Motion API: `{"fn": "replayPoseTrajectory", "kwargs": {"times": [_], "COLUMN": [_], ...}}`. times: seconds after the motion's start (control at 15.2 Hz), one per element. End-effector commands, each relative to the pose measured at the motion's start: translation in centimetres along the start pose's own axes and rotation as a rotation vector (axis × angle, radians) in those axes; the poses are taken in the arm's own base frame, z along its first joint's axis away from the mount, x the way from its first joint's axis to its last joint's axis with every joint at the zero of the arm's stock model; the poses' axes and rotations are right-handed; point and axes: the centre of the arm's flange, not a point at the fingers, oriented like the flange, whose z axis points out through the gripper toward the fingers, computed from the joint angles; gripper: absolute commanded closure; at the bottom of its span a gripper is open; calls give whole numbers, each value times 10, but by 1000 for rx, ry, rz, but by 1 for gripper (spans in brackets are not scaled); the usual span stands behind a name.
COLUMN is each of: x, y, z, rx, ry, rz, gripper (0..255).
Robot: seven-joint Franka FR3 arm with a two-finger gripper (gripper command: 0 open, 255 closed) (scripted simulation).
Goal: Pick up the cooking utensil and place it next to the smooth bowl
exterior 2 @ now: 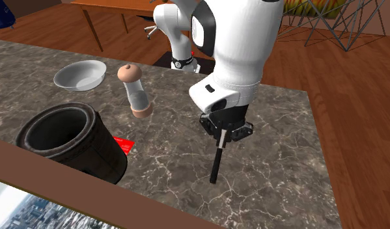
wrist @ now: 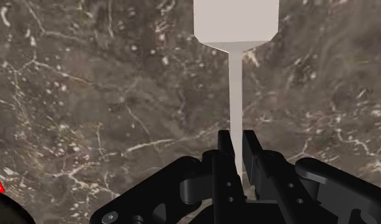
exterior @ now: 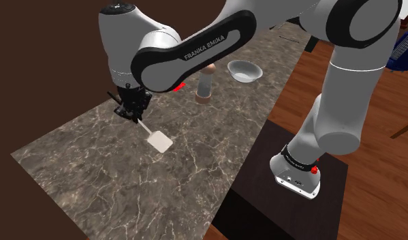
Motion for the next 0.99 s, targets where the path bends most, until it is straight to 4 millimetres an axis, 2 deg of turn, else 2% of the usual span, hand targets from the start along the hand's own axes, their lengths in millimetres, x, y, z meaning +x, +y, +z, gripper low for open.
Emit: {"fn": "replayPoseTrajectory", "kwargs": {"times": [0.0,0.92], "x": [0,5], "y": [0,0], "z": [-11,-85], "rx": [0,0], "ry": [0,0], "rz": [0,0], "gripper": [255,255]}}
